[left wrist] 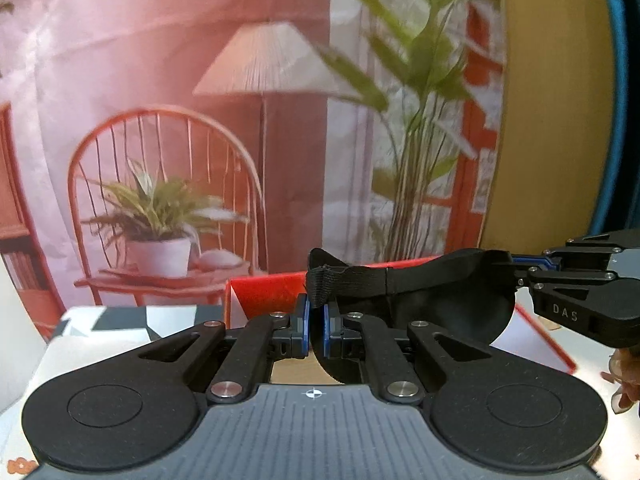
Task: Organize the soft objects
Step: 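Carry the eye mask into the red box and open the left tool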
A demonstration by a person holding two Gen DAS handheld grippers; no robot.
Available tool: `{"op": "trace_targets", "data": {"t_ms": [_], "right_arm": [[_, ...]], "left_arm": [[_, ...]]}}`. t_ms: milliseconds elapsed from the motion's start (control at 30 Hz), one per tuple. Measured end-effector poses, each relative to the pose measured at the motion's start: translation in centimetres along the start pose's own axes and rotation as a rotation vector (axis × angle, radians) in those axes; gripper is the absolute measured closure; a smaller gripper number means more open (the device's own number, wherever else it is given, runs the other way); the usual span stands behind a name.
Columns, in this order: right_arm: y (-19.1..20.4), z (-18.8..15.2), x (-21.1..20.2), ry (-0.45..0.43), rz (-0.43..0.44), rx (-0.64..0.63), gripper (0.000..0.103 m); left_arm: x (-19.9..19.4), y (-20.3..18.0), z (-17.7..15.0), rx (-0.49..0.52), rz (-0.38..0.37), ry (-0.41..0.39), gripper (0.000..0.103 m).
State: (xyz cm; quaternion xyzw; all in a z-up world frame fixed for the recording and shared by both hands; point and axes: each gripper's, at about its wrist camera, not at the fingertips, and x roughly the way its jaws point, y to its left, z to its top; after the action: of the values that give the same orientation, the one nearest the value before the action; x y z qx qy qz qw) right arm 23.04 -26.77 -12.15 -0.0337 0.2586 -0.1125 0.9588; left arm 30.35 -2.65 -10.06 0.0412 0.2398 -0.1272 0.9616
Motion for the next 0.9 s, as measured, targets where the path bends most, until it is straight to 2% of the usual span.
{"op": "trace_targets", "data": {"t_ms": [233, 433, 500, 533, 567, 633, 700, 800, 900], "right_arm": [[0.4, 0.0, 5.6, 0.111, -0.016, -0.049, 0.098], [0.7, -0.3, 8.6, 0.204, -0.039, -0.071, 0.096], [0.6, -0.4, 9.2, 0.231, -0.049, -0.059, 0.090], [0.4, -0.4, 9.3, 0.241, -0.049, -0.051, 0.085], [0.3, -0.5, 9.4, 0.245, -0.051, -0.044, 0.084], [0.2, -0.7, 9.2, 0.250, -0.055, -0.039, 0.079], [0.0, -0.7, 8.7, 0.246, -0.054, -0.024, 0.069], [-0.3, -0.7, 7.4, 0.225, -0.034, 0.010, 0.059], [-0.3, -0.9, 5.8, 0.202, -0.011, 0.040, 0.055]], "left_arm": [[5.7, 0.8, -0.7, -0.032, -0.002, 0.116, 0.095], [8.2, 1.2, -1.4, -0.034, -0.015, 0.191, 0.094], [8.2, 1.7, -1.5, -0.056, -0.035, 0.200, 0.088], [8.2, 1.9, -1.6, -0.064, -0.043, 0.202, 0.078], [8.2, 2.1, -1.6, -0.069, -0.042, 0.201, 0.068], [7.7, 2.3, -1.5, -0.075, -0.043, 0.189, 0.060], [7.1, 2.2, -1.4, -0.078, -0.050, 0.182, 0.059], [5.7, 2.2, -1.2, -0.080, -0.059, 0.166, 0.050], [4.1, 1.9, -1.3, -0.085, -0.057, 0.151, 0.045]]}}
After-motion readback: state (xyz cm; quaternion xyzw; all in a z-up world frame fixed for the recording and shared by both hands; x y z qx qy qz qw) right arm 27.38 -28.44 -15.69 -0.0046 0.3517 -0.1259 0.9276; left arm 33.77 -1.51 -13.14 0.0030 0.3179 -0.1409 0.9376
